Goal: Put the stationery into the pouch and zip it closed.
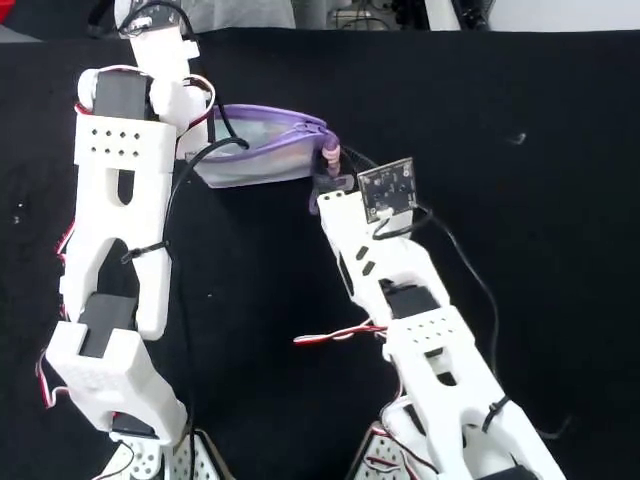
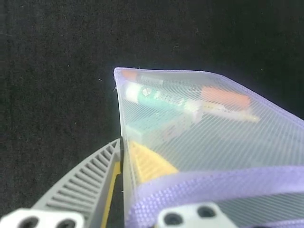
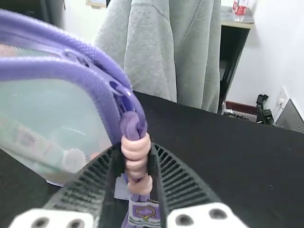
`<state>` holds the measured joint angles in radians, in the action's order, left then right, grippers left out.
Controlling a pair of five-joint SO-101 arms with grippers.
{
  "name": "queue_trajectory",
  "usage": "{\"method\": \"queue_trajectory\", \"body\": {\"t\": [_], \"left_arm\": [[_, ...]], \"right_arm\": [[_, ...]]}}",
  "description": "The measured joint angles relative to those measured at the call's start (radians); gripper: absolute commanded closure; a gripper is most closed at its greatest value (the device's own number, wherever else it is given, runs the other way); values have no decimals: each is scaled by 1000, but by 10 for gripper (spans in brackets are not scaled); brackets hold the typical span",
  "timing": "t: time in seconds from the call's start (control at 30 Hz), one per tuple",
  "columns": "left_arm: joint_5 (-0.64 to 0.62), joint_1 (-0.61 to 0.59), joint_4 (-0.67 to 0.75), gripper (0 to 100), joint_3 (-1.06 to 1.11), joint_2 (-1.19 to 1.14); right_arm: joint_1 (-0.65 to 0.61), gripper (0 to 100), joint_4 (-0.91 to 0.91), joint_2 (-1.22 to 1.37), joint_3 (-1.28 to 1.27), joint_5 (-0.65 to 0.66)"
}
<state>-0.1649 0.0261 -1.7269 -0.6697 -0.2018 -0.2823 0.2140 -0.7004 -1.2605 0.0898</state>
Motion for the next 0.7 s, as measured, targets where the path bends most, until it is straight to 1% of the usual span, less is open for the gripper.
{"method": "queue_trajectory", "body": {"t": [0.13,0.27,0.33,0.5,0.57,0.7], "left_arm": [[0,0,2,973,0,0],[0,-2,2,969,0,0],[0,-2,2,933,0,0],[-5,-6,-5,773,-9,6],[-40,-9,-20,755,-41,3],[-140,-14,-26,755,-141,5]], "right_arm": [[0,987,0,0,0,3],[0,987,0,0,0,60],[0,987,0,0,0,80],[0,987,0,0,0,92],[2,987,0,0,0,92],[2,987,-20,0,3,92]]}}
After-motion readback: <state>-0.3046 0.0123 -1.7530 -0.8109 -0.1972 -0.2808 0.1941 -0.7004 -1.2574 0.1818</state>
